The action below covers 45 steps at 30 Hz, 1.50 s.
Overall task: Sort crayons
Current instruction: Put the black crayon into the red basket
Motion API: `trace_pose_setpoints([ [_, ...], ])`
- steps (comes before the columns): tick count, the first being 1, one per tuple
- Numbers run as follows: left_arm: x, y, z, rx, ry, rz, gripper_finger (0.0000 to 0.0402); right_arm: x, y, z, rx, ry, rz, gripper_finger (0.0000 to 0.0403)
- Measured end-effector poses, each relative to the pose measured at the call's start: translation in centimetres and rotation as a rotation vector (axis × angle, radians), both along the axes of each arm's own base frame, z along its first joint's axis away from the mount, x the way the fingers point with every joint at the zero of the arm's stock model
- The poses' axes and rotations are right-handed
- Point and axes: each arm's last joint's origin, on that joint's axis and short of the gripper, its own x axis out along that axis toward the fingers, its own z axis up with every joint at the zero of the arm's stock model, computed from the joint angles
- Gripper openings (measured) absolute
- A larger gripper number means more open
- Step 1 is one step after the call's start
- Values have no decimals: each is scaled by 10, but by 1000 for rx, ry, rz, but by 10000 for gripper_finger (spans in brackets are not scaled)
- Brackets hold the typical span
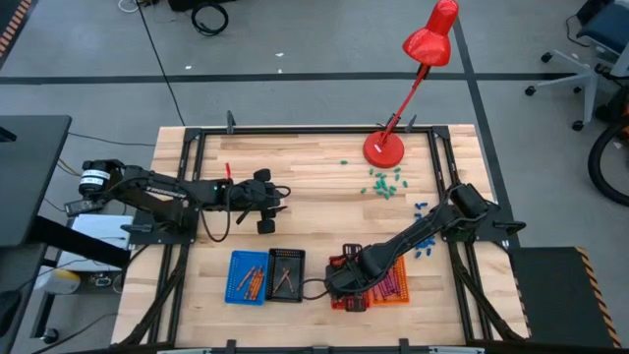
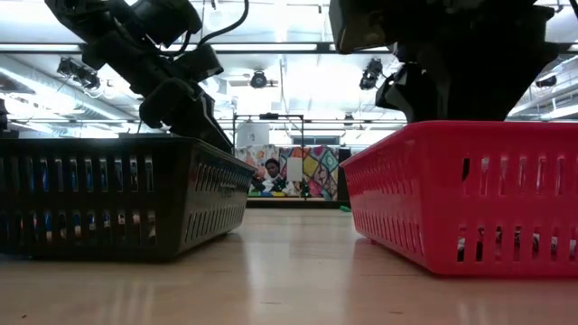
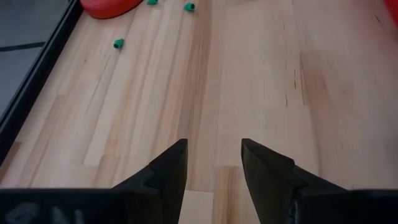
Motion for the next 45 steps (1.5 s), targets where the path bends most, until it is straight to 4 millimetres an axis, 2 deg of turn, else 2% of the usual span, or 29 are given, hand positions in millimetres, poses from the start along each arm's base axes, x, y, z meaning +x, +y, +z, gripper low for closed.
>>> trace_pose_setpoints([
  [21,0,0,0,1,0,0,162,-12,-6,-35,6,0,0,133],
  [35,0,0,0,3,1,-2,162,-12,-6,-35,4,0,10,34],
  [45,0,0,0,2,1,-2,162,-8,-5,-21,-21,19,30,48],
])
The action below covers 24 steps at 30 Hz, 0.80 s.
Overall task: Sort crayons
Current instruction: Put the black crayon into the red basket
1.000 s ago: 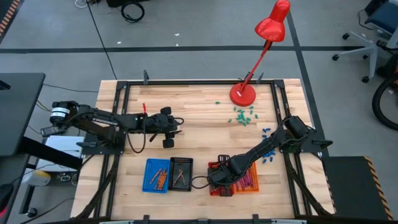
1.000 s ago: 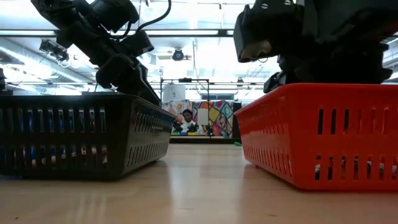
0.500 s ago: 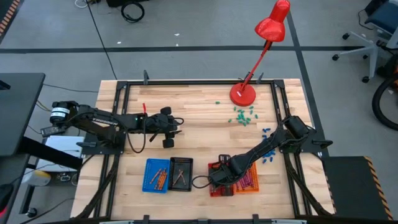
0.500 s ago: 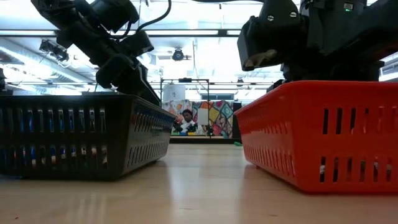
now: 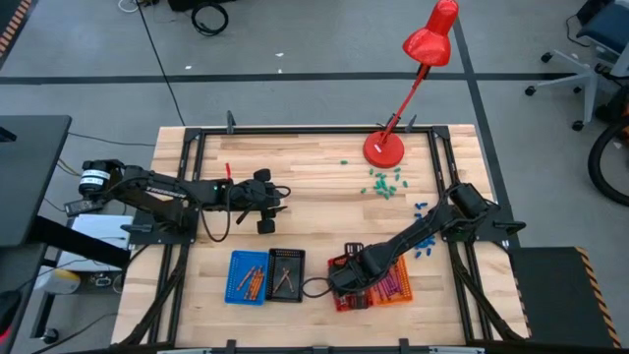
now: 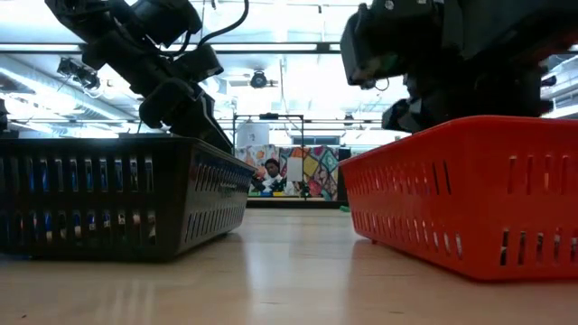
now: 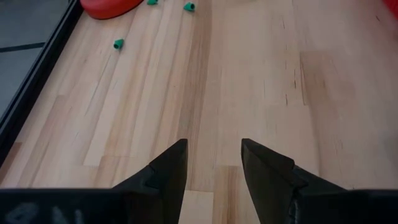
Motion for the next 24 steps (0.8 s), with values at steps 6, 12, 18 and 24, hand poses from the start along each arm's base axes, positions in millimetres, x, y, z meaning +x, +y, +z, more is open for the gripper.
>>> trace_pose_setpoints([
  [6,0,0,0,0,0,0,162,3,-3,14,-17,32,-6,48],
  [12,0,0,0,0,0,0,162,4,-3,28,-57,66,118,48],
  [18,0,0,0,3,1,-2,162,3,5,33,-128,34,592,48],
  [24,0,0,0,15,4,-12,162,-2,13,33,-322,29,1063,48],
])
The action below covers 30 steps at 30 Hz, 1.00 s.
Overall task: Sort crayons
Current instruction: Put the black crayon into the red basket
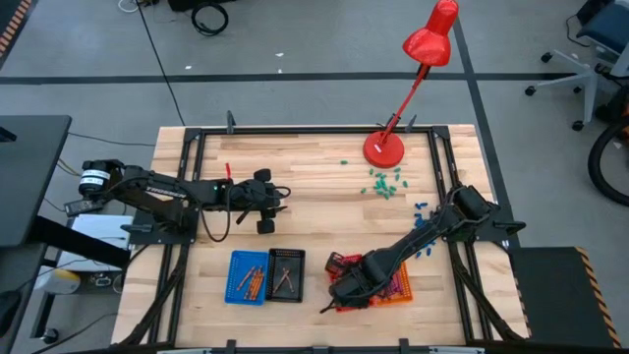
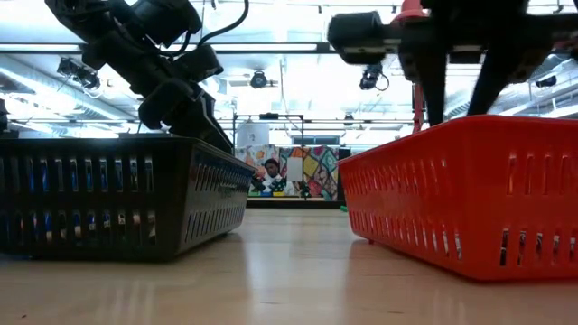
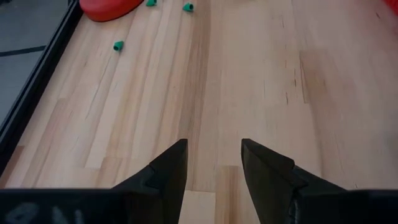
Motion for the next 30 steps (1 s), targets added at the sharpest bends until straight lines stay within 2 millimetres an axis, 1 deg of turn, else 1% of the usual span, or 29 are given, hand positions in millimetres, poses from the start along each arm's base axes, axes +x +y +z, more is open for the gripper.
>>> trace_pose_setpoints([
  [2,0,0,0,2,1,-2,162,0,0,0,-51,-12,68,48],
  [5,0,0,0,21,7,-16,162,1,-2,0,-74,-2,164,48],
  [11,0,0,0,35,11,-27,162,0,2,0,-43,29,329,48],
  [15,0,0,0,29,10,-23,162,-4,8,0,-53,37,425,52],
  [22,0,0,0,-24,-8,19,162,-4,7,-2,-60,36,424,93],
  [25,0,0,0,-54,-18,43,162,-4,6,-3,-105,28,414,115],
  [28,-1,-1,-1,-93,-12,72,162,-2,4,1,-203,-33,304,127],
  [30,-3,-1,-4,-112,10,89,162,0,0,8,-210,-68,241,129],
])
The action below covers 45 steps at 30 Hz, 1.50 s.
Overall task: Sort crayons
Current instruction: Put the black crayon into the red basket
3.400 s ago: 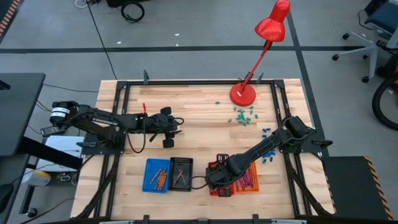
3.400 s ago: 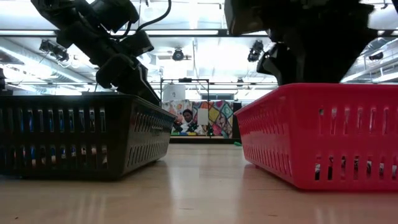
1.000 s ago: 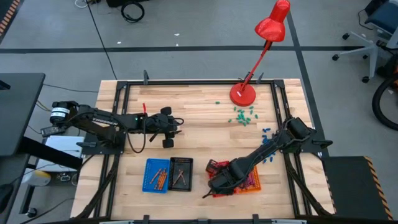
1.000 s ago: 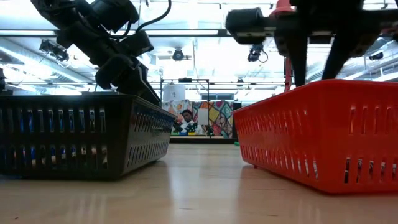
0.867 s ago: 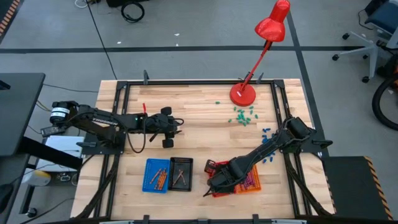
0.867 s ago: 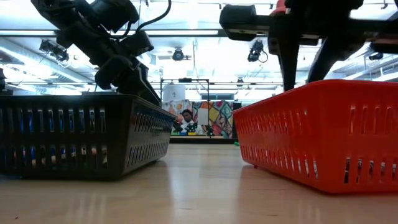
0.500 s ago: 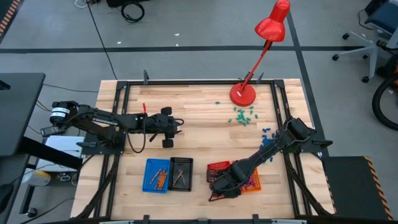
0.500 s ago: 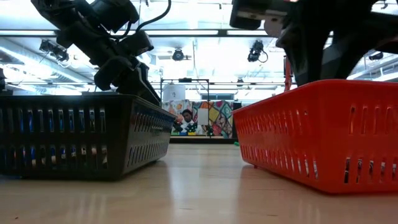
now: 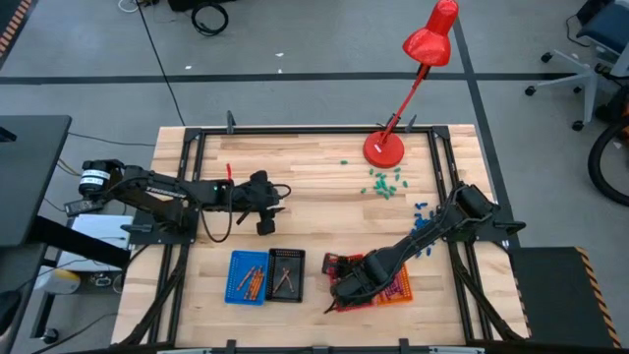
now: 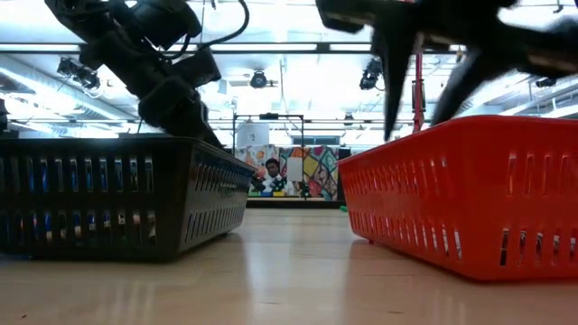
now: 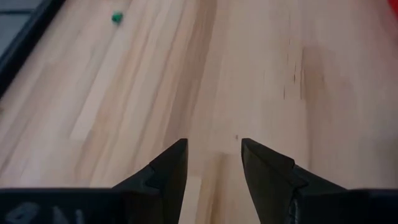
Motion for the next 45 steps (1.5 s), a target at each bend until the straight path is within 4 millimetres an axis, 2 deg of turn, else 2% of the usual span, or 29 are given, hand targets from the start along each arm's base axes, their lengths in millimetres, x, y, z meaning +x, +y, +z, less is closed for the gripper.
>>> trace_pose_setpoints([
  [4,-4,1,-4,-12,52,53,162,5,-14,15,112,-35,-145,125],
  [8,-8,4,-6,42,85,130,162,13,-42,27,212,-80,-358,118],
  [14,-14,9,-11,73,169,175,162,28,-82,31,373,-101,-681,103],
  [19,-28,26,-19,57,314,262,162,38,-118,31,379,-209,-973,82],
  [23,-39,45,-22,38,392,354,162,46,-147,32,449,-249,-1108,73],
  [28,-49,68,-23,-9,414,419,162,53,-170,18,534,-313,-1180,71],
  [33,-57,87,-24,-130,381,460,162,53,-179,-6,579,-389,-1180,71],
  [40,-61,96,-24,-172,368,487,162,52,-180,-18,682,-537,-1126,71],
  [45,-60,97,-23,-156,342,478,162,48,-181,-18,747,-649,-1094,71],
])
